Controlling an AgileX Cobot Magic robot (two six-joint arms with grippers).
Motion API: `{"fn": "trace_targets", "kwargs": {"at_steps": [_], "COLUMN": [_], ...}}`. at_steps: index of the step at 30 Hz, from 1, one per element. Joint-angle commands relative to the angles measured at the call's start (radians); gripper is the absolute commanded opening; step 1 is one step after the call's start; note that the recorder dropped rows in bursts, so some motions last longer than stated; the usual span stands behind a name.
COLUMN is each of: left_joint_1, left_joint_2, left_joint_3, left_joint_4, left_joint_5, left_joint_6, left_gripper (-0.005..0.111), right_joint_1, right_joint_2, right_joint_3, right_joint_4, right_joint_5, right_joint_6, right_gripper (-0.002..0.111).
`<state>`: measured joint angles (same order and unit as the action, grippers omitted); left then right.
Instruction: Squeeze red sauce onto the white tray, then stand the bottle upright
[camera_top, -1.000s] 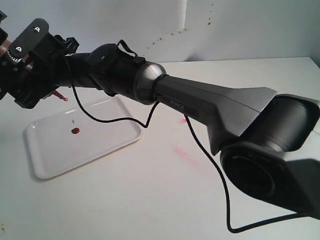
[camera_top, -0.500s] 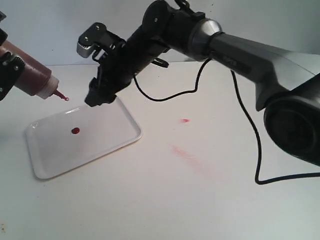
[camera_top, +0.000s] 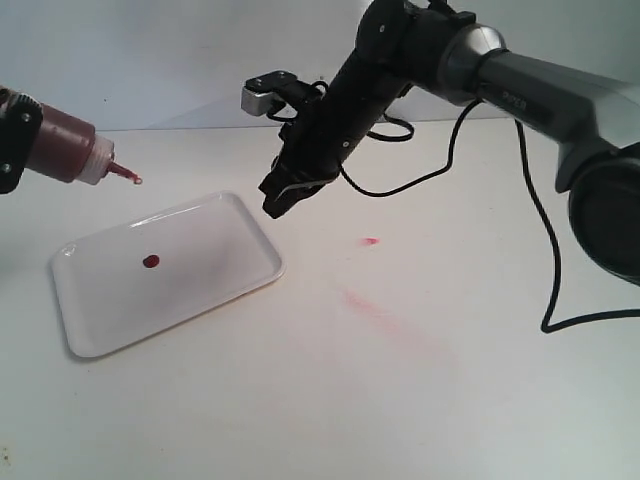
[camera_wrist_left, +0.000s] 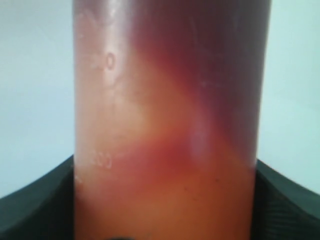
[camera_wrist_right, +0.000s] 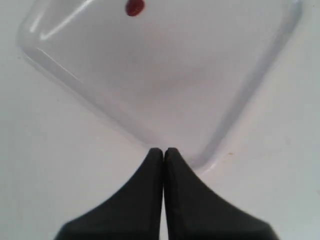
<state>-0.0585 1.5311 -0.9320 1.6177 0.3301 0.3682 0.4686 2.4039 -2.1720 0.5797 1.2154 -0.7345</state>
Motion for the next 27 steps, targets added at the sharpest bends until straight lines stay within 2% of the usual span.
{"fn": "trace_targets", "kwargs": {"at_steps": [1,5,11,16,21,25,27], "left_joint_1": [-0.004,-0.004,-0.004,-0.004,-0.004,-0.004,-0.004], "left_joint_2": [-0.042,-0.078,-0.127,-0.155,-0.159,-0.159,-0.159], "left_joint_3": [-0.002,-0.002,-0.002,-0.002,-0.002,-0.002,-0.002], "left_joint_4": [-0.009,-0.009,-0.017,-0.017,-0.017,-0.017,-0.017], "left_joint_5": [-0.020,-0.055,-0.101,-0.166,-0.252,-0.330,-0.339], "left_joint_6": [-0.150,-0.276,-0.440,-0.668,-0.922,-1.018,-1.058], "left_gripper": [0.000,0.000,0.000,0.000,0.000,0.000,0.000], "right_joint_1": [-0.009,-0.013,-0.014,-0.008,-0.006,-0.006,-0.006], "right_joint_2": [0.001,0.014,0.070,0.111,0.115,0.114,0.114], "right_joint_3": [0.066,0.137,0.163,0.163,0.148,0.110,0.088], "right_joint_4": [0.246,0.525,0.863,1.123,1.165,1.165,1.165], "right_joint_5": [0.006,0.006,0.006,0.006,0.006,0.006,0.006], "right_joint_6": [-0.098,-0.279,-0.425,-0.554,-0.587,-0.592,-0.594], "right_gripper": [0.000,0.000,0.000,0.000,0.000,0.001,0.005]}}
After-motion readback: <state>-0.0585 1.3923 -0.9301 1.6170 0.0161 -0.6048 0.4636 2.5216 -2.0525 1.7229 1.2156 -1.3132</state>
